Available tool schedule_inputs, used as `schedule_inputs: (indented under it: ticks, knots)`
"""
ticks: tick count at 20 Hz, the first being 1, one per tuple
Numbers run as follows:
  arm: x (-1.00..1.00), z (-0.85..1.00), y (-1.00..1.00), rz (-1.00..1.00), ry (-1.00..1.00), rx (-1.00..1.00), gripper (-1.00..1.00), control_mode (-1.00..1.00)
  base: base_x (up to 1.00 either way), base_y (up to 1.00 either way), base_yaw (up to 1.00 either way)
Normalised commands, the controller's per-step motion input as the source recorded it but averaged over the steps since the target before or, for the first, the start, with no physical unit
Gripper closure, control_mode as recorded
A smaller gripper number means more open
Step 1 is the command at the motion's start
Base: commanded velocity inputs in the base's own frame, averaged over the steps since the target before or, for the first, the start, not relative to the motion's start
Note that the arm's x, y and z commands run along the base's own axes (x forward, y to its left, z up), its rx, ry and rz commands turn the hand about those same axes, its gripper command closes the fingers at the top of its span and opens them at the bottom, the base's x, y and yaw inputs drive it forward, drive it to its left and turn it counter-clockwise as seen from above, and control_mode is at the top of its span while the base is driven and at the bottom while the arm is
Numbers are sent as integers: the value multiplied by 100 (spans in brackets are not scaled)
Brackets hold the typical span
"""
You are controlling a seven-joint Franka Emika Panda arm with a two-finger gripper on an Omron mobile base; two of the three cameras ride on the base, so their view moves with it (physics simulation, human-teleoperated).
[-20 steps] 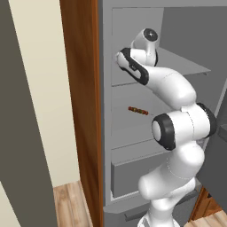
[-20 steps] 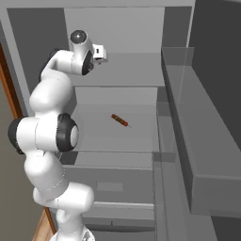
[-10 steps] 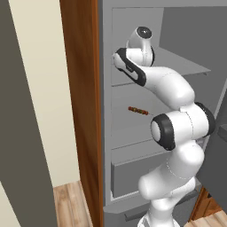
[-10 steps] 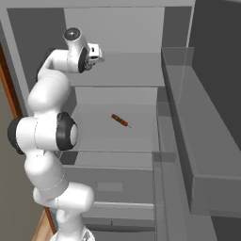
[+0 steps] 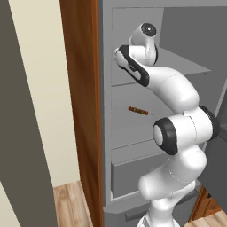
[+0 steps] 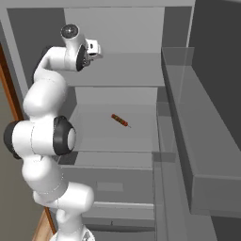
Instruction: Pick the egg and butter from the fridge and place them by the bowl for mixing.
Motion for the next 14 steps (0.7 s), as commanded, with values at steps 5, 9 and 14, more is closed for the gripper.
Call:
schedule_inputs:
  ticks: [5, 9, 14]
  knots:
    - [-37, 12, -16, 0, -28, 13, 100, -100, 0, 0, 0]
    - [-77, 28, -23, 0, -34, 18, 100, -100, 0, 0, 0]
    - [-100, 9, -26, 0, -24, 6, 100, -100, 0, 0, 0]
